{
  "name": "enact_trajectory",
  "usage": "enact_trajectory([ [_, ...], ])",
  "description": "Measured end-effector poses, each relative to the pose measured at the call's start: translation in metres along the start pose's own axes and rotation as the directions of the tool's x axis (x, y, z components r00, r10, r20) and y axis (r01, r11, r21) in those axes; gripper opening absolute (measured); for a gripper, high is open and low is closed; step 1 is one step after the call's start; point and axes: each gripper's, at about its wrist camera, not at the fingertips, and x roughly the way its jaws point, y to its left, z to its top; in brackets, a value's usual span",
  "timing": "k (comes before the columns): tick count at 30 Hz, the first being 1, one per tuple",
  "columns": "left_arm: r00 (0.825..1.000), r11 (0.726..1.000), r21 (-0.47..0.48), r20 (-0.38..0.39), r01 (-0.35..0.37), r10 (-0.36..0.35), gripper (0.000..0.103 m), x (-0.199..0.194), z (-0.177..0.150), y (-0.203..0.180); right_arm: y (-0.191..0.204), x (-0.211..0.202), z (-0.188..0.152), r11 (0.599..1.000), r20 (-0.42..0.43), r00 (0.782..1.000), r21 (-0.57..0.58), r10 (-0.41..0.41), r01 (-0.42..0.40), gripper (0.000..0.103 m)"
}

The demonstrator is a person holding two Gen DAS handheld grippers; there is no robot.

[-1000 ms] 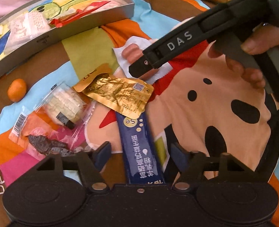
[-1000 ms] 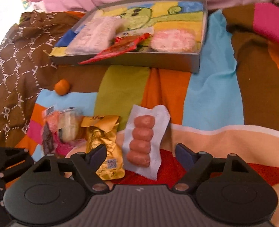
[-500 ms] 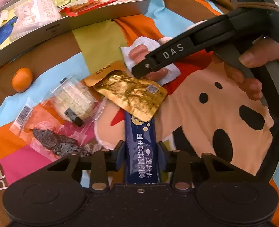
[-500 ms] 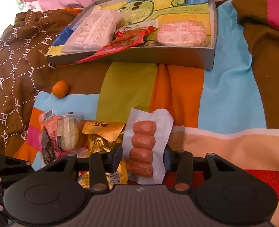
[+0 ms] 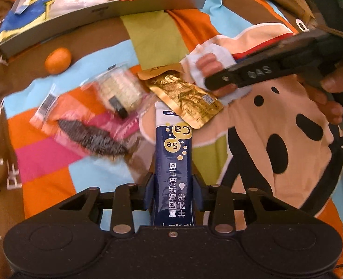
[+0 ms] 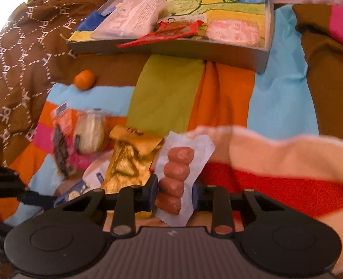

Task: Organize snacks
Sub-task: 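Lift the blue tube and sausage pack and carry both toward the grey tray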

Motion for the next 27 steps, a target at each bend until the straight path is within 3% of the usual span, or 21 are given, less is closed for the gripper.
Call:
enact_trajectory([
  [7, 1.0, 1.0, -0.026, -0.005, 0.004, -0.004, 0.04, -0.003, -0.001, 0.004, 0.017, -0.023, -0.022, 0.991, -0.055, 0.995, -0.096, 0.087, -0.092, 0.028],
  [12, 1.0, 1.0, -0.029, -0.004, 0.002, -0.003, 0.042, 0.001, 0.008, 0.004, 0.014, -0.014, -0.017, 0.989, -0.074, 0.988, -0.039, 0.138, -0.141, 0.048],
  [15, 1.0, 1.0, -0.028, -0.008, 0.015, -0.015, 0.046, 0.006, 0.015, 0.006, 0.007, -0.005, -0.012, 0.988, -0.075, 0.986, 0.012, 0.152, -0.151, 0.048],
  [19, 1.0, 1.0, -0.024, -0.007, 0.018, -0.019, 0.047, 0.011, 0.022, 0.006, 0.0, 0.0, -0.014, 0.986, -0.086, 0.983, 0.056, 0.161, -0.157, 0.03],
  [27, 1.0, 1.0, -0.004, 0.013, 0.01, -0.01, 0.038, 0.003, 0.014, 0.005, 0.014, -0.017, -0.029, 0.988, -0.053, 0.987, -0.001, 0.152, -0.152, 0.023],
])
